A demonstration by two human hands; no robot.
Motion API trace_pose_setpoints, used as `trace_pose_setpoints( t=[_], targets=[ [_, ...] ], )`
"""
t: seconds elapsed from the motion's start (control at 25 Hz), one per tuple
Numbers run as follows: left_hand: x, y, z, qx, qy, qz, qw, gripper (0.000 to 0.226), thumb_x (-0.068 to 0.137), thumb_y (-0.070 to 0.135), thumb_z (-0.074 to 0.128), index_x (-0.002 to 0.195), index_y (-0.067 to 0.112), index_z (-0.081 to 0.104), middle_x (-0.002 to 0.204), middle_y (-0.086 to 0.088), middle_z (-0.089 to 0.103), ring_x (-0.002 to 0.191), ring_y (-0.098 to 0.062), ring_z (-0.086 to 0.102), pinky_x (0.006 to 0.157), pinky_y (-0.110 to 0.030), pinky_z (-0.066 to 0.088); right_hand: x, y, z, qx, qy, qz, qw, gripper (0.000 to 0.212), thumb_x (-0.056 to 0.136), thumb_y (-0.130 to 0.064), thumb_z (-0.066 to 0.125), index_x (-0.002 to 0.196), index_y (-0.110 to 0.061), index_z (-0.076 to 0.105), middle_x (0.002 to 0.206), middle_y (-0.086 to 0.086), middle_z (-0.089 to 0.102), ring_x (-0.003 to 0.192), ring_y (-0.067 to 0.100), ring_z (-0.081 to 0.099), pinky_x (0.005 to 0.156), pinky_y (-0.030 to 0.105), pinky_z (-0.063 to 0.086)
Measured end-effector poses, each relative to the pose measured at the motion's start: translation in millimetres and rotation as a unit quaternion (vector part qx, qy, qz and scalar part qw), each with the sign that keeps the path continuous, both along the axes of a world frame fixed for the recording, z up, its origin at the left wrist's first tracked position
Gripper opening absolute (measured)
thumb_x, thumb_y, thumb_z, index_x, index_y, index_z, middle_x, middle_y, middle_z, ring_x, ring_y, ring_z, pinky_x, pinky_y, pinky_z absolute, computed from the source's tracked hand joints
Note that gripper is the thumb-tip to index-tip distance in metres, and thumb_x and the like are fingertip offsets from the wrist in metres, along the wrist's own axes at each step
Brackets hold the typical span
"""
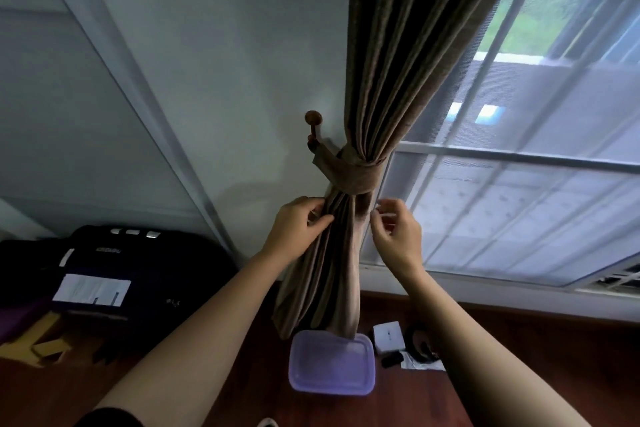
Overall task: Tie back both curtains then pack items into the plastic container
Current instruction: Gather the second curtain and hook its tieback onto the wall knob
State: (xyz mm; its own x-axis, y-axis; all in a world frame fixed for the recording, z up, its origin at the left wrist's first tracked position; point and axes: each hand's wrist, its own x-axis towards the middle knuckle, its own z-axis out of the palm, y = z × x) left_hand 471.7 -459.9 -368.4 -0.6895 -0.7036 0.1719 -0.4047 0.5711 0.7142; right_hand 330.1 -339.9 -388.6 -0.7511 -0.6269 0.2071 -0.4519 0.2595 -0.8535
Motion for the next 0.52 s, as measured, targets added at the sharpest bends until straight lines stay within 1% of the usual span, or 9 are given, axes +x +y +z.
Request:
trace_pose_setpoints(
  t=[0.08,0.12,0.16,0.24,0.32,0.36,0.44,0.48,0.52],
  targets=[
    [-6.0,2.4,1.5,-0.010,-0.025,-0.004,1.000,0.025,0.085,0.023,0.066,0.103,0.005,0.069,0.093,-0.011,0.070,0.080,-0.021,0.065,0.075,-0.028,0.051,3.9,4.0,3.4,0.015,0.040,0.067,0.997,0.018,0.085,-0.023,0.066,0.099,-0.013,0.063,0.093,0.001,0.067,0.077,0.010,0.066,0.071,0.024,0.054],
    [-9.4,2.5,3.5,-0.011,-0.040,-0.006,0.999,0.023,0.086,0.023,0.065,0.098,0.004,0.069,0.090,-0.012,0.070,0.080,-0.023,0.065,0.071,-0.027,0.048,4.2,1.5,6.6,0.035,0.064,0.083,0.994,0.020,0.084,-0.029,0.067,0.096,-0.013,0.064,0.090,0.002,0.068,0.077,0.011,0.067,0.070,0.026,0.054],
    [-12.8,1.6,5.6,-0.011,-0.053,-0.008,0.999,0.022,0.086,0.022,0.064,0.094,0.002,0.069,0.088,-0.013,0.071,0.079,-0.024,0.065,0.069,-0.027,0.046,2.6,-3.3,9.0,0.056,0.096,0.090,0.990,0.022,0.083,-0.033,0.067,0.091,-0.013,0.065,0.087,0.003,0.070,0.076,0.016,0.068,0.069,0.031,0.053],
    [-17.5,-0.6,9.6,-0.014,-0.071,-0.013,0.997,0.023,0.086,0.022,0.064,0.092,0.001,0.069,0.088,-0.015,0.071,0.080,-0.027,0.066,0.070,-0.029,0.046,0.9,-12.1,14.3,0.110,0.162,0.095,0.976,0.027,0.085,-0.037,0.062,0.085,-0.011,0.066,0.081,0.008,0.070,0.074,0.028,0.067,0.063,0.037,0.052],
    [-19.4,-2.1,9.6,-0.031,-0.087,-0.017,0.996,0.021,0.087,0.021,0.063,0.091,0.001,0.069,0.088,-0.016,0.071,0.082,-0.029,0.065,0.070,-0.029,0.044,1.4,-14.0,16.4,0.143,0.197,0.082,0.967,0.027,0.088,-0.034,0.057,0.083,-0.009,0.065,0.080,0.014,0.069,0.072,0.038,0.063,0.060,0.040,0.049],
    [-19.8,-1.8,7.7,-0.047,-0.094,-0.020,0.994,0.020,0.087,0.019,0.062,0.090,0.000,0.068,0.088,-0.017,0.071,0.083,-0.031,0.065,0.068,-0.029,0.041,0.9,-12.1,16.4,0.153,0.203,0.066,0.965,0.026,0.089,-0.032,0.056,0.083,-0.007,0.063,0.080,0.017,0.067,0.072,0.041,0.061,0.058,0.039,0.046],
    [-23.3,1.9,5.7,-0.073,-0.107,-0.028,0.991,0.020,0.088,0.016,0.060,0.086,-0.003,0.066,0.086,-0.020,0.069,0.082,-0.034,0.064,0.066,-0.029,0.036,-4.2,-7.9,16.8,0.168,0.204,0.031,0.964,0.024,0.088,-0.026,0.058,0.084,-0.004,0.061,0.080,0.021,0.066,0.073,0.043,0.059,0.057,0.036,0.035],
    [-25.4,4.0,6.1,-0.079,-0.114,-0.032,0.990,0.020,0.088,0.015,0.059,0.086,-0.004,0.065,0.087,-0.021,0.069,0.083,-0.034,0.063,0.066,-0.029,0.035,-9.0,-6.8,16.5,0.173,0.199,0.026,0.964,0.022,0.087,-0.024,0.059,0.085,-0.003,0.062,0.080,0.022,0.066,0.074,0.043,0.059,0.058,0.035,0.033],
    [-26.0,4.9,6.7,-0.079,-0.121,-0.037,0.989,0.020,0.088,0.015,0.059,0.086,-0.004,0.065,0.087,-0.022,0.069,0.083,-0.034,0.063,0.066,-0.029,0.035,-13.1,-5.2,16.3,0.173,0.185,0.037,0.967,0.020,0.086,-0.022,0.061,0.086,-0.002,0.062,0.080,0.022,0.066,0.075,0.042,0.060,0.058,0.034,0.033]
  ],
)
